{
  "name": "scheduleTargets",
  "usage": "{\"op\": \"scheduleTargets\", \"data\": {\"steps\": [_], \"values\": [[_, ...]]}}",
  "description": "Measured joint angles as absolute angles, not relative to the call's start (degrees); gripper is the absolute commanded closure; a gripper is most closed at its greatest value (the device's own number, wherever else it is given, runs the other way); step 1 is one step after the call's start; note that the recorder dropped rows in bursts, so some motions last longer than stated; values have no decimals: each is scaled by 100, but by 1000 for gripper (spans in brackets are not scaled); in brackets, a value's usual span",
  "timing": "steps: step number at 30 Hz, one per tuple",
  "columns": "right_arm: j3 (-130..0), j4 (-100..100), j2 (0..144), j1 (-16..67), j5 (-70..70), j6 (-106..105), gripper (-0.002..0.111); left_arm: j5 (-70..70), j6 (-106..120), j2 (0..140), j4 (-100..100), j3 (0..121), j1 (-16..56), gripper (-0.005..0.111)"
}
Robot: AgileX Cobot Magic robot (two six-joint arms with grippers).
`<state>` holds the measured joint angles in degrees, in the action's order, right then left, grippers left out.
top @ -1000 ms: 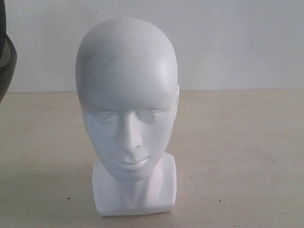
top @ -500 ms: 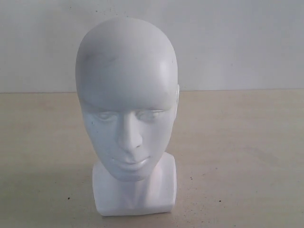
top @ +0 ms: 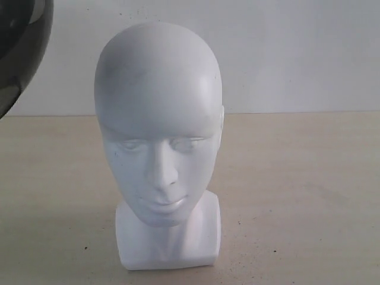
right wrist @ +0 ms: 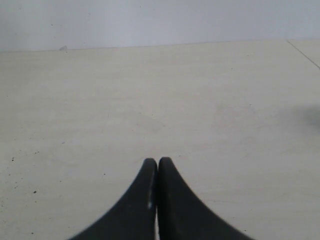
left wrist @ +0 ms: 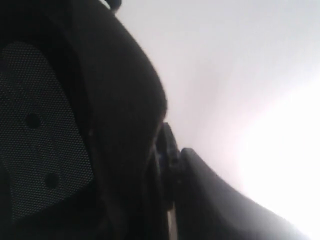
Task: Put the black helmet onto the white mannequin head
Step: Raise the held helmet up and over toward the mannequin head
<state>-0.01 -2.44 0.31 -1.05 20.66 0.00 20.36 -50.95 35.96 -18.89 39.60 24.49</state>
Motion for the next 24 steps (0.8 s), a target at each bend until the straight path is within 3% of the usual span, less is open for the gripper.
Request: {"op": "scheduleTargets", "data": {"steps": [12,17,24], "values": [[-1,-244,31,-105,2066,0,108,4551,-7430,4042,-1032,3988,2449,102],[-1,-244,31,-105,2066,0,108,6292,-9320,4921,-856,4012,2449,102],[-1,-244,31,-105,2066,0,108,6319,-10200,5817,-1188,4453,2449,102]]}}
